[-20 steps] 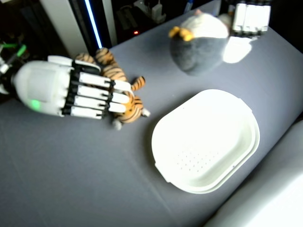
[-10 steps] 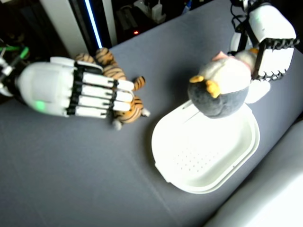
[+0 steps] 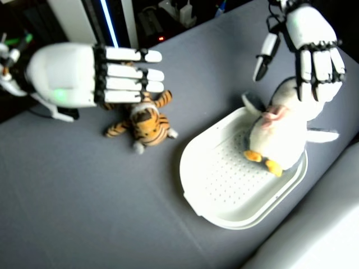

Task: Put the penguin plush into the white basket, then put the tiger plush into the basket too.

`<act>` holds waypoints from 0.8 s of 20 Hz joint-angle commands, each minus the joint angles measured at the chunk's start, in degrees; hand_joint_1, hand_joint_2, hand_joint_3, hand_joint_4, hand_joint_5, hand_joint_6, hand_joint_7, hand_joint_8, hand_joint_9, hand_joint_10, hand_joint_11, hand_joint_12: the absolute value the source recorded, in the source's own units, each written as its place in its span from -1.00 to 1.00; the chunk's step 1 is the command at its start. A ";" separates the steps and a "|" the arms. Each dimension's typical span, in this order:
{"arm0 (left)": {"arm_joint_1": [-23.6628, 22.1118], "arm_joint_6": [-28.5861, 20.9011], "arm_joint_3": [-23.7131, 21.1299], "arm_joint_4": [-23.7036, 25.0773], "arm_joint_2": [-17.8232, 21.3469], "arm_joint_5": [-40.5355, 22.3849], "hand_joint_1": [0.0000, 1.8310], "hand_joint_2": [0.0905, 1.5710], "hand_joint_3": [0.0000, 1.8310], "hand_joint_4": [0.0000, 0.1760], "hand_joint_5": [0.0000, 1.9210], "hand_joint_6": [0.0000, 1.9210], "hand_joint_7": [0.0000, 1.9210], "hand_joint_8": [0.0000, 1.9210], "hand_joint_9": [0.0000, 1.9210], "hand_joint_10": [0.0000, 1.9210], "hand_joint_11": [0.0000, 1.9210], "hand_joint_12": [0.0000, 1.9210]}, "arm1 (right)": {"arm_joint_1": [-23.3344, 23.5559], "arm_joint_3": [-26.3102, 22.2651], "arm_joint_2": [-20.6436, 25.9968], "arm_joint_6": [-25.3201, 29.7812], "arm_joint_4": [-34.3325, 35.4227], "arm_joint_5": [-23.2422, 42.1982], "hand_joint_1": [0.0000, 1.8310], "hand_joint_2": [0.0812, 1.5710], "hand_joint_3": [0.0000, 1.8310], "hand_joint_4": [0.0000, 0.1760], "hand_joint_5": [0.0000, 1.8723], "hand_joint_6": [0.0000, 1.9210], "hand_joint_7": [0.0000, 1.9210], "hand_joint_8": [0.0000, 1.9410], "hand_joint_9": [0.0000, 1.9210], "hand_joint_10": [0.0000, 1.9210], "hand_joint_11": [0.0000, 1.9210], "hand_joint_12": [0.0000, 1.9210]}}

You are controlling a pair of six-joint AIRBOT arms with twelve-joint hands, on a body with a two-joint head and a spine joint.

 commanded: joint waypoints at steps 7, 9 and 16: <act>10.54 -9.08 -7.66 2.78 8.46 -23.24 -0.15 0.11 -1.00 0.00 -0.79 -0.99 -0.81 -0.99 -0.84 -1.00 -1.00 -0.55 | 2.92 0.49 0.62 4.70 -6.73 -8.55 0.09 0.47 -0.99 0.16 -0.69 -1.00 -0.71 -1.00 -0.63 -1.00 -0.63 -0.96; 10.80 -9.08 -8.11 3.32 8.54 -23.94 -0.16 0.13 -1.00 -0.29 -0.77 -0.99 -0.80 -1.00 -0.85 -1.00 -1.00 -0.56 | 3.54 1.12 0.08 4.70 -7.81 -11.38 0.14 0.43 -1.00 0.26 -0.73 -1.00 -0.70 -1.00 -0.65 -1.00 -0.65 -0.97; 10.94 -9.08 -8.45 3.74 8.35 -25.06 -0.15 0.16 -1.00 -0.06 -0.74 -1.00 -0.75 -1.00 -0.78 -0.99 -1.00 -0.44 | 6.00 3.82 -3.72 4.71 -8.44 -15.91 0.18 0.74 -1.00 -1.00 -0.44 0.55 -0.42 0.87 -0.63 0.75 -0.60 0.79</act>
